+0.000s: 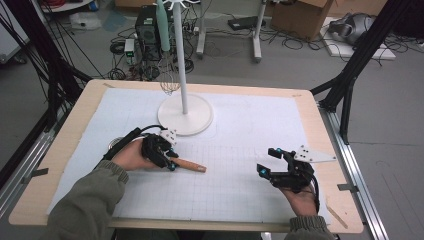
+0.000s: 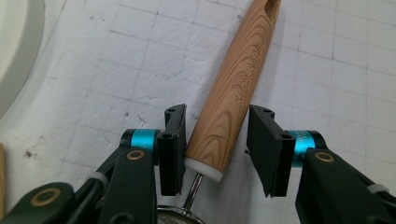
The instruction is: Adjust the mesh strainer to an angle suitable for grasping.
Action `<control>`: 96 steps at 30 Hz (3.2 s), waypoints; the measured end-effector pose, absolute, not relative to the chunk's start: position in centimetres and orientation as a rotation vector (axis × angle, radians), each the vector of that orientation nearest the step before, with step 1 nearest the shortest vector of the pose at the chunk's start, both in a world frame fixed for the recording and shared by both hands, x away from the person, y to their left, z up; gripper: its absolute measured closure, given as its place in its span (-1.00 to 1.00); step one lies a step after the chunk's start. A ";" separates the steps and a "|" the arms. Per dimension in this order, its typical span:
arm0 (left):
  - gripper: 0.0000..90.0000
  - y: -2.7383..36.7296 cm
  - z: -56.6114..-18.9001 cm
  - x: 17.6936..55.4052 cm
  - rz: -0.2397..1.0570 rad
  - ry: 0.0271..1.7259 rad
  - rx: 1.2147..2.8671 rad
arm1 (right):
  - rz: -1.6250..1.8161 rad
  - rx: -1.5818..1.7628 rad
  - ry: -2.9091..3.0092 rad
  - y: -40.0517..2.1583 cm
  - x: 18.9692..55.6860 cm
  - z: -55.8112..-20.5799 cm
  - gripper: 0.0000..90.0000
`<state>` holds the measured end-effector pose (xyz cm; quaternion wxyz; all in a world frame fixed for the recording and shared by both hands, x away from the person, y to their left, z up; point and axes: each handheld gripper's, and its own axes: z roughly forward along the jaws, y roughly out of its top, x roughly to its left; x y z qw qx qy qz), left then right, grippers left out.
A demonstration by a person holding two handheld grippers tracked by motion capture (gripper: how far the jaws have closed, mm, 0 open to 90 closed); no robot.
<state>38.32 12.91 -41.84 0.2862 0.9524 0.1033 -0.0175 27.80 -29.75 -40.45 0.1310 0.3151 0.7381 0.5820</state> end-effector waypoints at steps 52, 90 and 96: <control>0.57 12.6 -42.1 38.6 0.026 0.310 2.572 | 1.686 0.928 2.144 -29.6 28.3 -40.7 -0.56; 0.57 12.6 -42.1 38.5 0.037 0.299 2.577 | 1.682 0.931 2.161 -29.3 28.6 -40.8 -0.56; 0.57 12.6 -42.0 38.4 0.042 0.296 2.581 | 1.679 0.931 2.162 -29.3 28.7 -40.8 -0.56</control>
